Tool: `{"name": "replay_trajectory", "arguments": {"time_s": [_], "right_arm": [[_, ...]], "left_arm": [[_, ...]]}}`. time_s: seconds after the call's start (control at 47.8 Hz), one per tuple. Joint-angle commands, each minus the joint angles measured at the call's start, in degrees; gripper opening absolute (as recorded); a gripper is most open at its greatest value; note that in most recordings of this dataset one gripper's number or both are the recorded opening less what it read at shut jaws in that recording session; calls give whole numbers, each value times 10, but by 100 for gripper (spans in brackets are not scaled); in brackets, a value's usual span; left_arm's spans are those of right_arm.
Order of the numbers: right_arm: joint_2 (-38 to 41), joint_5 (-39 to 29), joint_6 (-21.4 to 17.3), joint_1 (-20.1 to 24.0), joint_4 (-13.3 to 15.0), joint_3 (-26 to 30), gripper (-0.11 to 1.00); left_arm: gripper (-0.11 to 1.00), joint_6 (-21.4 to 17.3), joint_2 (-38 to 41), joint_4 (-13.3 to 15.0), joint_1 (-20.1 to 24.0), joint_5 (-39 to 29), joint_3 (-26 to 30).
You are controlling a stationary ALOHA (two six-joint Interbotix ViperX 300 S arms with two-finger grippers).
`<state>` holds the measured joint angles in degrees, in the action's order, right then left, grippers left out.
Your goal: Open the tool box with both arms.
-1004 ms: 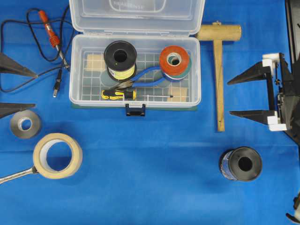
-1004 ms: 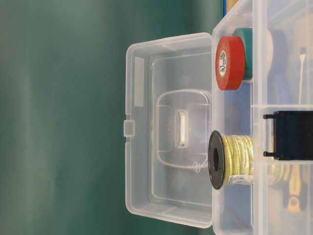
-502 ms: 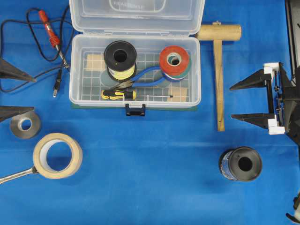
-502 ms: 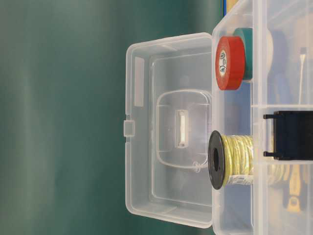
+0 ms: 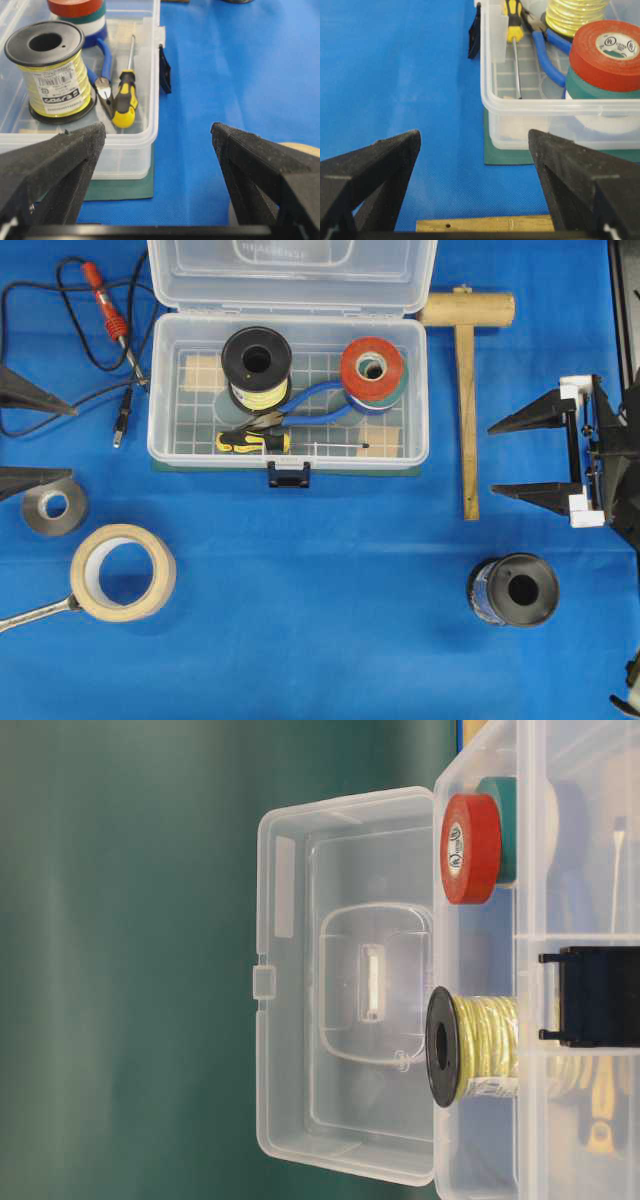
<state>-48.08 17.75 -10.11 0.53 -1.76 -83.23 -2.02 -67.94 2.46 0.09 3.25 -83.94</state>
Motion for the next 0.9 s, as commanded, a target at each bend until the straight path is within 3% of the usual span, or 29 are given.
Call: {"name": "replay_trajectory", "arguments": {"time_s": [0.0,0.878], "right_arm": [[2,4,0,2,-2,7,86],[-1,-10,4,2,4,9,86]], "left_arm": [[91,1,5,1,-1,4,6],[91,0,4,1,-1,0,7]]}}
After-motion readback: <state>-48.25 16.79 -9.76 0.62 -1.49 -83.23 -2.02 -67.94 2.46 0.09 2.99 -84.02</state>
